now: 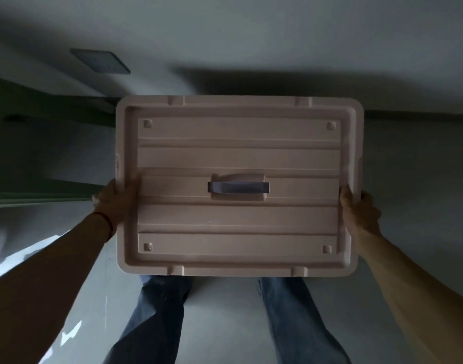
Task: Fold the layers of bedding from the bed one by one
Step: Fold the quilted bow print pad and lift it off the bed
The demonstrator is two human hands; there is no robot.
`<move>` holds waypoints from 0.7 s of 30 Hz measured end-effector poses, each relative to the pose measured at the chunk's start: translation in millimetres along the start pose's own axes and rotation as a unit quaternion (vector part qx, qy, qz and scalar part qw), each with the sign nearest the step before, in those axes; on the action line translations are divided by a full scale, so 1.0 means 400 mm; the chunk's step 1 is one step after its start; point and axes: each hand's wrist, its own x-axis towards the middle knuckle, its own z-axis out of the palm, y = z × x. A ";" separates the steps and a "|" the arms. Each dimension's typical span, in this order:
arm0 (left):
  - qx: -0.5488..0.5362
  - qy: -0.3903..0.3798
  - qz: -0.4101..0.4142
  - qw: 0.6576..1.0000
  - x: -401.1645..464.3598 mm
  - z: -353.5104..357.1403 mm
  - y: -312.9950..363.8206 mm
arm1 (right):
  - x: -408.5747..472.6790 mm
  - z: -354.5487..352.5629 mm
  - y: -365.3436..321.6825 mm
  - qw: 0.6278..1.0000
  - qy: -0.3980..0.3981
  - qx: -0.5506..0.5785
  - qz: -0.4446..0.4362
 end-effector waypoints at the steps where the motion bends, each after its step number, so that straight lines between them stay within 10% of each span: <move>1: -0.049 -0.019 -0.004 0.999 -0.007 0.000 0.009 | 0.012 0.003 0.009 0.999 -0.009 0.035 0.000; 7: -0.153 -0.055 0.013 0.987 0.008 -0.003 0.049 | 0.031 0.006 0.018 0.987 -0.090 0.118 -0.064; 17: -0.066 0.040 0.057 0.995 0.017 -0.016 0.083 | 0.028 0.023 -0.006 0.998 0.001 0.060 -0.026; 21: 0.192 0.191 0.121 0.955 -0.115 0.055 0.155 | 0.003 0.000 -0.033 0.995 0.071 -0.021 -0.068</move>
